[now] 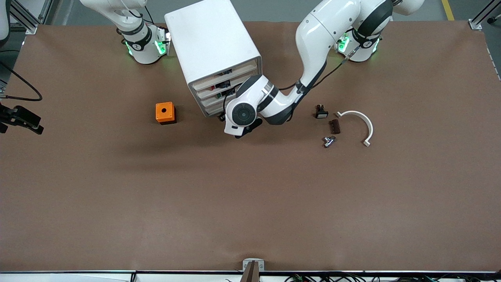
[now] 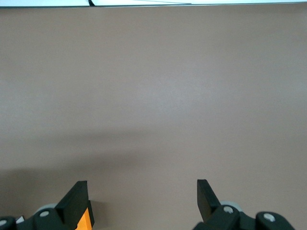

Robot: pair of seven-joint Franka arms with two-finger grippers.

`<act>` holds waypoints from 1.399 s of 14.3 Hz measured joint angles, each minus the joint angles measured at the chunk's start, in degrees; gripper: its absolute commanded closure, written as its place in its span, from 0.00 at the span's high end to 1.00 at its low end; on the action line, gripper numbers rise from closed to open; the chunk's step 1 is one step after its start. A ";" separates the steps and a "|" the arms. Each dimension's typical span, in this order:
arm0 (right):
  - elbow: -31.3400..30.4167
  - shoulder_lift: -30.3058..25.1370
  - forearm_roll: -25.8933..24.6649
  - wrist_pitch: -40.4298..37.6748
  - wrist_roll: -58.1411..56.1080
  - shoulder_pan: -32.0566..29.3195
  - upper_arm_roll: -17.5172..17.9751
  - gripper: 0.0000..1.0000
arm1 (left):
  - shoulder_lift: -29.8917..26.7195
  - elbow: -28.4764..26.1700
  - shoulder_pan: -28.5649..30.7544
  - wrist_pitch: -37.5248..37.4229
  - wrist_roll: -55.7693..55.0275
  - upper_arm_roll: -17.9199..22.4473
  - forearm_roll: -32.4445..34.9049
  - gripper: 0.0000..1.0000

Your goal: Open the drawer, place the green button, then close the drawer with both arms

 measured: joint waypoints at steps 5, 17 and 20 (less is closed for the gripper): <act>0.67 0.00 0.01 0.04 0.00 -0.13 0.00 1.00 | -7.96 1.51 8.30 -3.64 2.78 0.07 4.98 0.99; 0.59 0.01 0.14 -1.39 0.01 -0.71 0.62 1.00 | -30.51 -0.09 30.91 -33.87 44.25 0.44 14.34 0.99; 0.45 0.05 0.15 -1.90 0.01 -0.28 1.05 1.00 | -36.45 -5.02 38.37 -35.02 55.91 0.51 15.05 0.99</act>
